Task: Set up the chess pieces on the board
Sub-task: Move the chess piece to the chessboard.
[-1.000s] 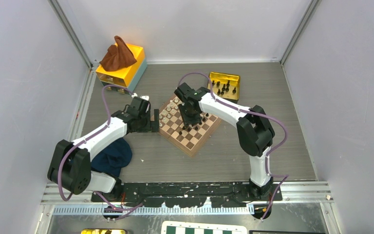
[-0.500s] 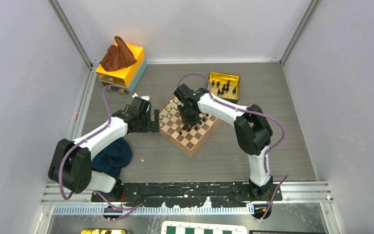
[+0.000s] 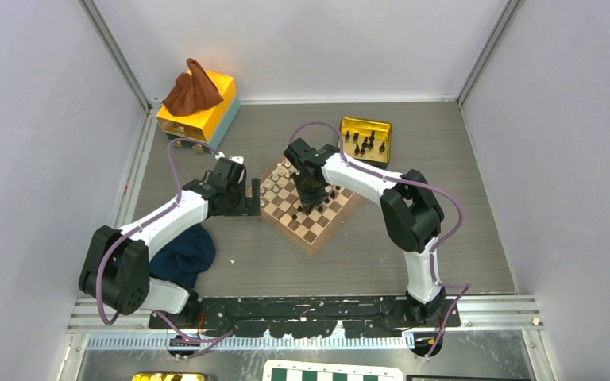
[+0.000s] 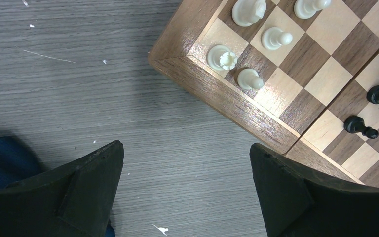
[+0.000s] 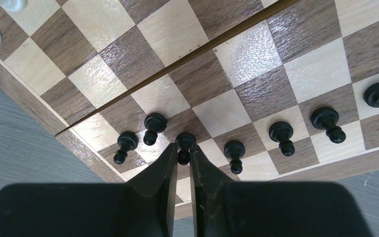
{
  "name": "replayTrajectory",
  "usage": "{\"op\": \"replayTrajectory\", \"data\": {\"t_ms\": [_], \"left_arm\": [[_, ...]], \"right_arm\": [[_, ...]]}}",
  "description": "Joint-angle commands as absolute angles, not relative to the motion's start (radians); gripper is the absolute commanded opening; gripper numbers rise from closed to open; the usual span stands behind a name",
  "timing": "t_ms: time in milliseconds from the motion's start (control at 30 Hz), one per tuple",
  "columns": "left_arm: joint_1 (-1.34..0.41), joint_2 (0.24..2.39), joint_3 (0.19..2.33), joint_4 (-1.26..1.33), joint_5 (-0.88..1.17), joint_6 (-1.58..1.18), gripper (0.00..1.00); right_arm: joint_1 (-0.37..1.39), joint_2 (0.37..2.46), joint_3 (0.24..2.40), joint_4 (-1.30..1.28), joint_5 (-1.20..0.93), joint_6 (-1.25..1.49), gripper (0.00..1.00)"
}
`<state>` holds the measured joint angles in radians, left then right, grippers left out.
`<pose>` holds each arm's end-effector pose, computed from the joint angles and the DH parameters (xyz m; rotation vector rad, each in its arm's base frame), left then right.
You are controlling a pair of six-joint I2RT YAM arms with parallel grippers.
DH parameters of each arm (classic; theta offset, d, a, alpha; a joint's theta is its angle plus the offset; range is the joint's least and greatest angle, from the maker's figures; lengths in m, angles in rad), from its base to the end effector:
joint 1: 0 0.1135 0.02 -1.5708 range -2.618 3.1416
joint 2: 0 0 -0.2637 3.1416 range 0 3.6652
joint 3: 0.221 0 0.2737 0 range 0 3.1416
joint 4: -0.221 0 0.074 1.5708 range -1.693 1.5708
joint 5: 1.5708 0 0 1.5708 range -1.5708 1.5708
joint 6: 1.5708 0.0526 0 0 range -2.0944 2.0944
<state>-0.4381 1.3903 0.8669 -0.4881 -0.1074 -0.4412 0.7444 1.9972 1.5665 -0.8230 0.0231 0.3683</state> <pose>0.2749 -0.1226 0.1844 -0.0439 2.5846 -0.1902 0.3217 0.2947 0.1763 -0.5281 2.8032 0.2129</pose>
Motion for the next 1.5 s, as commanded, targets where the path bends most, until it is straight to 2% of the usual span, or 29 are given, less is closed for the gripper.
{"op": "replayTrajectory", "data": {"t_ms": [0, 133, 267, 733, 1467], "left_arm": [[-0.432, 1.393, 0.884, -0.457, -0.1, -0.446, 0.99], [-0.433, 1.392, 0.884, -0.456, -0.1, -0.446, 0.99], [-0.433, 1.392, 0.884, -0.457, -0.097, -0.447, 0.99], [-0.433, 1.391, 0.884, -0.454, -0.083, -0.449, 0.99], [-0.434, 1.394, 0.882, -0.45, -0.075, -0.451, 1.0]], "right_arm": [[0.75, 1.981, 1.566, -0.804, 0.017, 0.361, 0.16], [0.75, 1.965, 1.562, -0.802, 0.029, 0.362, 0.09], [0.751, 1.948, 1.559, -0.806, 0.04, 0.362, 0.07], [0.751, 1.874, 1.503, -0.816, 0.075, 0.375, 0.07], [0.755, 1.866, 1.478, -0.803, 0.061, 0.394, 0.08]]}}
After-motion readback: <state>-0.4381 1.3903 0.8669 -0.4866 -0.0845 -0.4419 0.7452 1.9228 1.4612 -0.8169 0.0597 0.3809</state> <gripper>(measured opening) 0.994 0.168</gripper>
